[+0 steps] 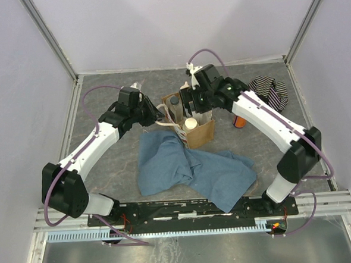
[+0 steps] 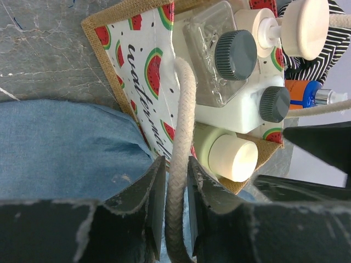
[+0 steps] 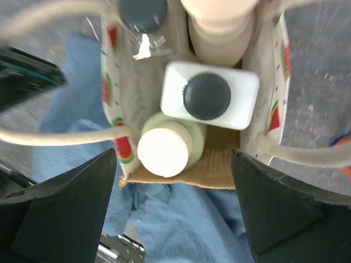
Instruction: Take the personal care products out of the canvas bag
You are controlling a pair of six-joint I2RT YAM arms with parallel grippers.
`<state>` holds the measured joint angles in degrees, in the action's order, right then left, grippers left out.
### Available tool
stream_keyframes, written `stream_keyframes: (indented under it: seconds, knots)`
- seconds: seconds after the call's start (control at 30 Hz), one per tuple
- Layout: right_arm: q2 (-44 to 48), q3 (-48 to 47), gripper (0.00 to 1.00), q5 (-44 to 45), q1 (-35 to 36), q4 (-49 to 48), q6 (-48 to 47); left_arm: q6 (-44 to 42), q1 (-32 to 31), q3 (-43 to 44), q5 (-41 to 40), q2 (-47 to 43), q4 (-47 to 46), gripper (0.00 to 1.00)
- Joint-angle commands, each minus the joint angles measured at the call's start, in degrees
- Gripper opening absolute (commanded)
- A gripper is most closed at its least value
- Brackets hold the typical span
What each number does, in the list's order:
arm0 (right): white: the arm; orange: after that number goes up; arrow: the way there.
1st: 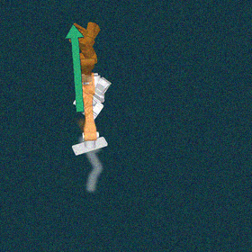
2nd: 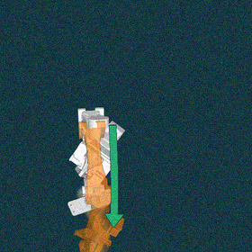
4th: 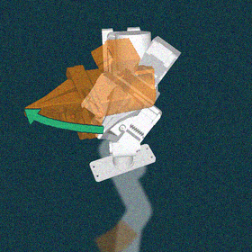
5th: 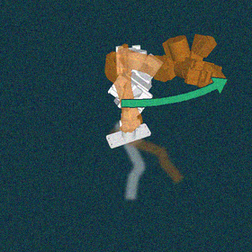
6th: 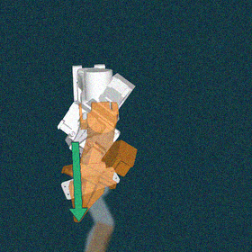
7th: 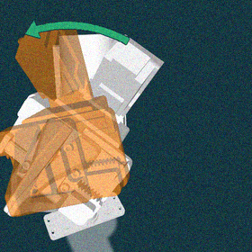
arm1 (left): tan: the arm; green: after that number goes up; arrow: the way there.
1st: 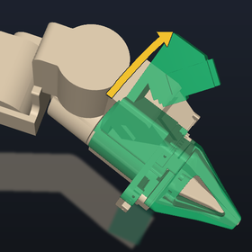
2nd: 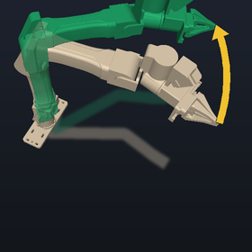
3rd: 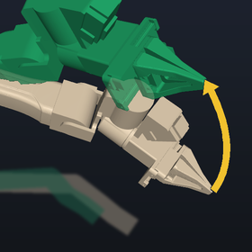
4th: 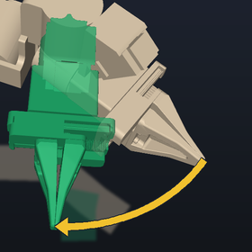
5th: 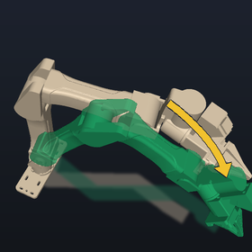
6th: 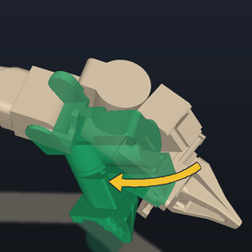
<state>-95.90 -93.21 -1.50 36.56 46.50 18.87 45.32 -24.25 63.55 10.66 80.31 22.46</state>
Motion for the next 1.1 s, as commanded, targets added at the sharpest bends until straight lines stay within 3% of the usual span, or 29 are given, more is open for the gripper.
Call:
stream_keyframes:
  seconds: [0.0, 0.23, 0.7, 1.07]
  knots:
    - [-0.1, 2.5, 0.92, -1.8, 1.5, 1.1, 1.2, 2.0, -0.2, 0.7, 0.8, -0.6, -1.0, 0.30]
    - [-1.8, 6.6, 0.87, -1.2, 3.3, -2.5, 2.1, 2.2, -0.2, -0.3, 0.6, -0.5, -1.1, 0.30]
    - [0.0, 5.4, 0.50, 8.0, 5.7, -3.1, -0.2, 2.2, -0.3, -0.5, 0.0, -0.4, -0.8, 0.29]
    - [6.2, -2.7, 0.46, 10.5, 5.7, -1.5, -1.4, 1.5, -0.3, -1.2, -0.2, -0.9, -0.4, 0.30]
